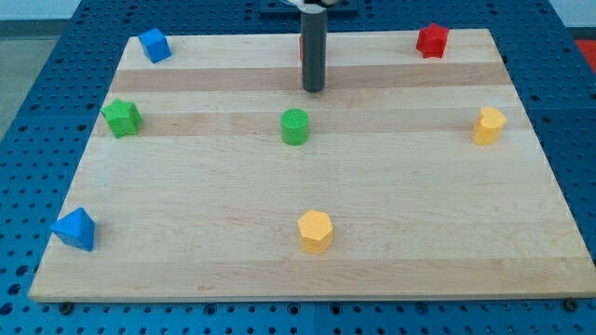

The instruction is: Slide the green circle to the bottom right side of the board

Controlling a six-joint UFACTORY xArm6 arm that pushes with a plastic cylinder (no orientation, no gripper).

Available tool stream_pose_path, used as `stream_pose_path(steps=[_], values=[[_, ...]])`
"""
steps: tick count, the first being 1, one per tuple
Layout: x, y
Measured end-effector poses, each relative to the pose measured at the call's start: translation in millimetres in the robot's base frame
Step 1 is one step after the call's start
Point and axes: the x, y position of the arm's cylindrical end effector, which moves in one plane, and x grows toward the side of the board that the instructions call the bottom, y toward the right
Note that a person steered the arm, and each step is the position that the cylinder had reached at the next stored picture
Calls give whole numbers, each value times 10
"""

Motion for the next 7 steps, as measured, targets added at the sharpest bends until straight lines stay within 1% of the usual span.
stream_pose_path(steps=[1,2,4,5,6,7], values=[[193,-455],[510,-542],[1101,126],[823,50],[732,-211],[979,-264]])
